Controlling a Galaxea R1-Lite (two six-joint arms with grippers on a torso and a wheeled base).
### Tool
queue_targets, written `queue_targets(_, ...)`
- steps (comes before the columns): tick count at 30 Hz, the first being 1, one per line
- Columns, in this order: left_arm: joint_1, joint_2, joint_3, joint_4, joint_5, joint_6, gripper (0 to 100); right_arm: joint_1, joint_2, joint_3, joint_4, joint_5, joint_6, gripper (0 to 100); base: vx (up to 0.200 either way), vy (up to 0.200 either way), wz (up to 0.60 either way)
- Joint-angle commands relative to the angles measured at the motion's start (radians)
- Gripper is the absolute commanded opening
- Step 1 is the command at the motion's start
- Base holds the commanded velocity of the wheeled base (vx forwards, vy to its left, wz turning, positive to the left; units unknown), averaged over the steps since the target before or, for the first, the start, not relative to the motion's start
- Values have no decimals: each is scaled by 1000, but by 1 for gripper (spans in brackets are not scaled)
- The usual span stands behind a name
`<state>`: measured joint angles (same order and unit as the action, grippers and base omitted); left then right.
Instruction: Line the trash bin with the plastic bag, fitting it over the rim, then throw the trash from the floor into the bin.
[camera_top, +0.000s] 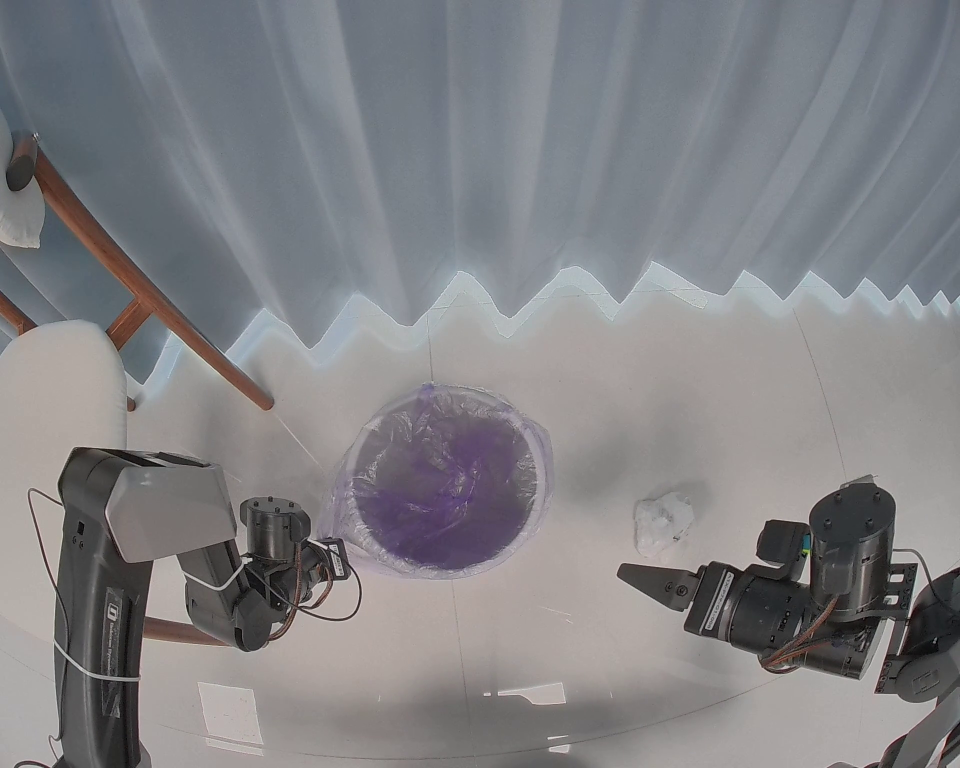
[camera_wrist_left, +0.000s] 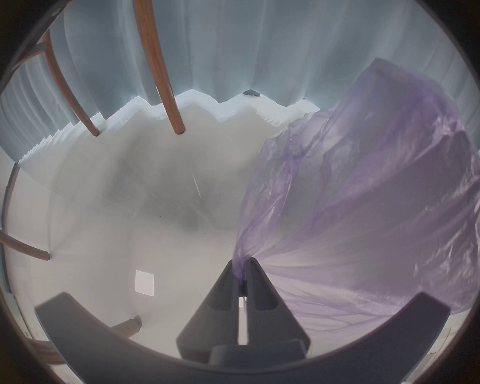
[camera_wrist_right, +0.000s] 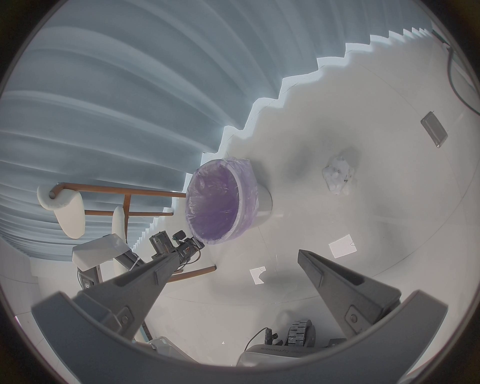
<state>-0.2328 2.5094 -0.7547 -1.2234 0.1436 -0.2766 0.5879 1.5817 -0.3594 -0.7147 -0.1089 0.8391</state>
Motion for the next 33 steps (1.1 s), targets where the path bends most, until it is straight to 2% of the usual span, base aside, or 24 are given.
queue_targets(1,-16,-3,-58,55,5,4,0,-2,-2,2,0,0,0,100,0,0,0)
queue_targets(5,-33,0,-66,70,48,4,0,-5,-3,3,0,0,0,100,0,0,0)
queue_targets(9,-39,-3,-41,35,54,5,0,-5,-3,7,0,0,0,100,0,0,0)
queue_targets(10,-39,-3,-37,28,51,5,100,-5,-3,8,0,0,0,100,0,0,0)
queue_targets(13,-40,-9,-32,12,48,5,100,-6,-3,8,0,0,0,100,0,0,0)
queue_targets(17,-46,-89,75,-108,42,4,100,-39,-2,-3,1,0,3,100,0,0,0)
queue_targets(21,-80,-254,288,-200,42,2,100,-132,32,-43,15,14,1,100,0,0,0)
queue_targets(24,-105,-369,445,-248,40,-3,100,-164,81,-81,17,28,-3,100,0,0,0)
queue_targets(26,-117,-405,494,-269,40,-4,100,-169,103,-90,17,29,-6,100,0,0,0)
queue_targets(27,-148,-466,564,-288,39,-4,100,-169,147,-101,12,29,-12,100,0,0,0)
queue_targets(29,-194,-572,621,-286,39,-9,100,-172,215,-119,8,35,-37,100,0,0,0)
queue_targets(33,-275,-742,643,-283,39,-18,100,-191,337,-171,-35,78,-94,100,0,0,0)
